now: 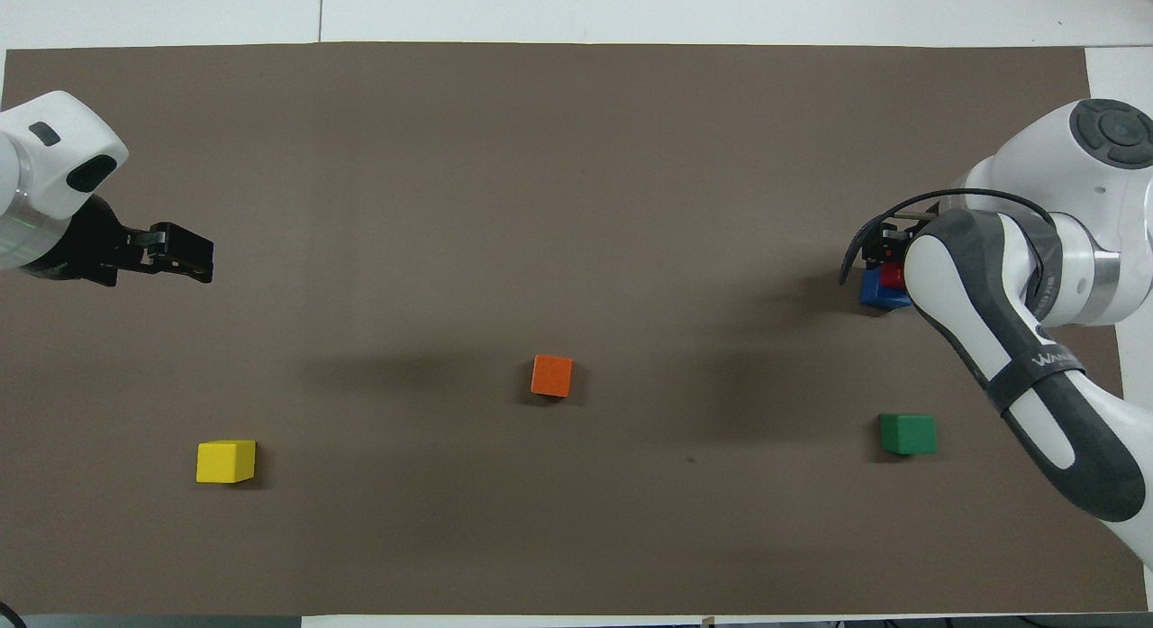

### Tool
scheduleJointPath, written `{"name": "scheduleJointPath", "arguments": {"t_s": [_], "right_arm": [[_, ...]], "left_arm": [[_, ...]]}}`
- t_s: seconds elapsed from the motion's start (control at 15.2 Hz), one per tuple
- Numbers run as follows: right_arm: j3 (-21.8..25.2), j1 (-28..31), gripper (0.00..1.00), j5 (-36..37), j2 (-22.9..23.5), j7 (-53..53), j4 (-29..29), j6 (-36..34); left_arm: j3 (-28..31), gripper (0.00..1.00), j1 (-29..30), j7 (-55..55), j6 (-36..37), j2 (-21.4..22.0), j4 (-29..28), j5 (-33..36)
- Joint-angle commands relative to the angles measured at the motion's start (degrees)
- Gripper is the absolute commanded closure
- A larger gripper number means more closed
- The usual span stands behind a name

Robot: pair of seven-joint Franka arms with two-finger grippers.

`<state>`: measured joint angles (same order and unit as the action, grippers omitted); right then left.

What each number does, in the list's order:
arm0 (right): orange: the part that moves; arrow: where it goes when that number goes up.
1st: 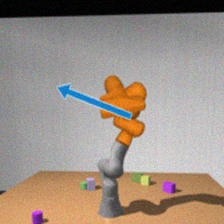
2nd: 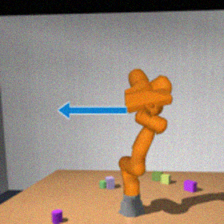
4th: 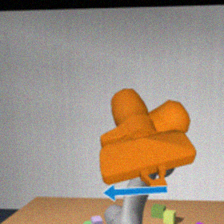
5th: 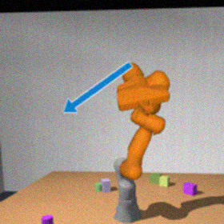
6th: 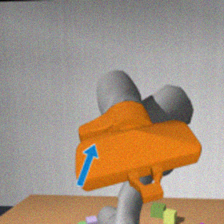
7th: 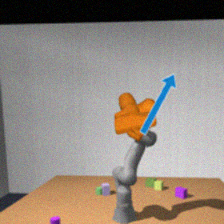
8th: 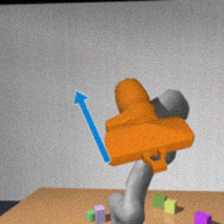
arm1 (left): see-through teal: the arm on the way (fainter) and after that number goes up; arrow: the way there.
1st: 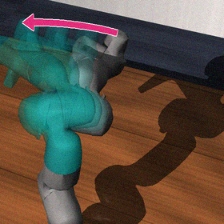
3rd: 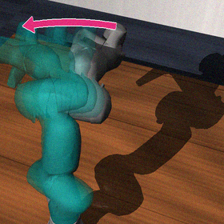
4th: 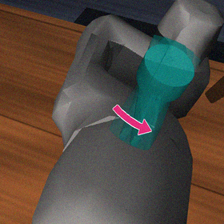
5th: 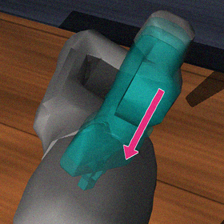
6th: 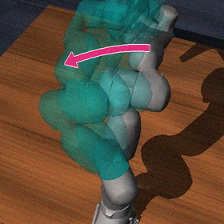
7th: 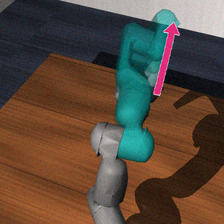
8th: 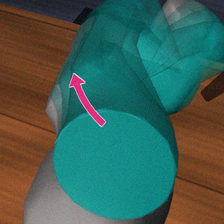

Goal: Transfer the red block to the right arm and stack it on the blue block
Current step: 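Lower the red cube onto the blue cube and open the right gripper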

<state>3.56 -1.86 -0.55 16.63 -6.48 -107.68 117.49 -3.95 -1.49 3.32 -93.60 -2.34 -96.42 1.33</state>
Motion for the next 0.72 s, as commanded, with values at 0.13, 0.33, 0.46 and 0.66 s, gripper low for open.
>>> {"name": "scheduleJointPath", "arguments": {"t_s": [0.13, 0.33, 0.46, 0.66], "right_arm": [[-0.4, 1.15, 0.0, 0.28, -1.07, -1.87, -0.87, 0.37], [-0.31, 1.07, 0.0, 0.37, -1.69, -2.05, -0.69, -0.24], [-0.31, 0.98, 0.0, 0.37, -1.87, -2.05, 1.75, -3.12], [-0.31, 1.06, 0.0, 0.37, -3.35, -2.05, 6.93, -9.27]], "left_arm": [[0.7, 0.0, -0.97, -0.42, -1.15, 0.94, -1.14, 1.31], [0.7, 0.0, -0.88, -0.34, -1.15, 0.94, -1.14, 1.31], [0.7, 0.0, -0.97, -0.33, -1.15, 0.94, -1.14, 1.31], [0.52, 0.0, -0.88, -0.33, -1.06, 0.94, -1.14, 1.22]]}}
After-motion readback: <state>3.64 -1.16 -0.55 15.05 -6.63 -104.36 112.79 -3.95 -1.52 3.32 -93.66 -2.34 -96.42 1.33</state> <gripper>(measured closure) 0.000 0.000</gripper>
